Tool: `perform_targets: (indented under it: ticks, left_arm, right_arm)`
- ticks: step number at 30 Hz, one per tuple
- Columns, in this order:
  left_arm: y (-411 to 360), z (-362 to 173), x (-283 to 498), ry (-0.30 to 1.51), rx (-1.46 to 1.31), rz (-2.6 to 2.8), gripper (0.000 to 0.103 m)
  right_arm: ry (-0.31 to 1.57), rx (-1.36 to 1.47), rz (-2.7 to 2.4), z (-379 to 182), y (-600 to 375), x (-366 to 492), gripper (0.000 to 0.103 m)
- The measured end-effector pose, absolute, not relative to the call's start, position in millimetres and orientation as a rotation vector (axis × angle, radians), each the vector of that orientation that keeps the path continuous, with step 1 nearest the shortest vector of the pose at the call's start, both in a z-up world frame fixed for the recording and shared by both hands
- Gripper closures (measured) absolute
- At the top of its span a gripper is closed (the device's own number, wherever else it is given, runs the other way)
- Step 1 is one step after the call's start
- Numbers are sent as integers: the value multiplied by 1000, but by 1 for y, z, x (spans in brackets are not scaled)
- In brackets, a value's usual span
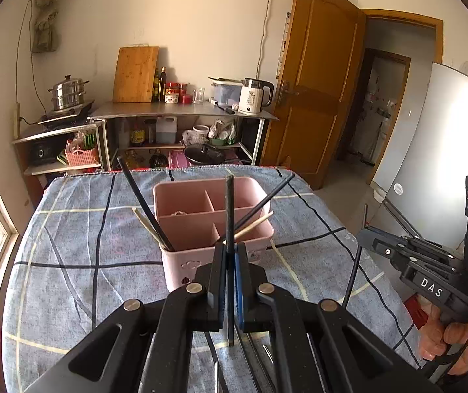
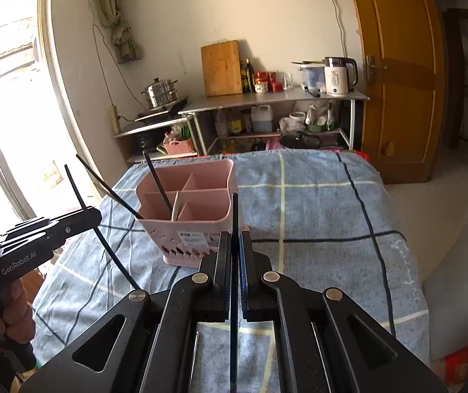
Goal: Organize utensils
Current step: 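Lift the black chopsticks and carry both tools over the pink basket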
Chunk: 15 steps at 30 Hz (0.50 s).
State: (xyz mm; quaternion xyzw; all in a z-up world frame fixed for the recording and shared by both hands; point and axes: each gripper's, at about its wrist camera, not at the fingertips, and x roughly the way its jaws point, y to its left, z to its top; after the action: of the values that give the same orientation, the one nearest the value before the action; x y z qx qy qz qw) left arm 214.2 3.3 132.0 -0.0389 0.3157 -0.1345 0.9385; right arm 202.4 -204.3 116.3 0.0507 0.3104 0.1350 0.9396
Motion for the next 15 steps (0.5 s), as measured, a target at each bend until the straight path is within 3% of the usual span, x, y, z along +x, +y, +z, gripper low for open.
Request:
perform_targets:
  ticks: [15]
  left_arm:
    - [6, 118, 180, 654, -82, -281, 99]
  right_arm:
    - [584, 109, 288, 125, -211, 170, 99]
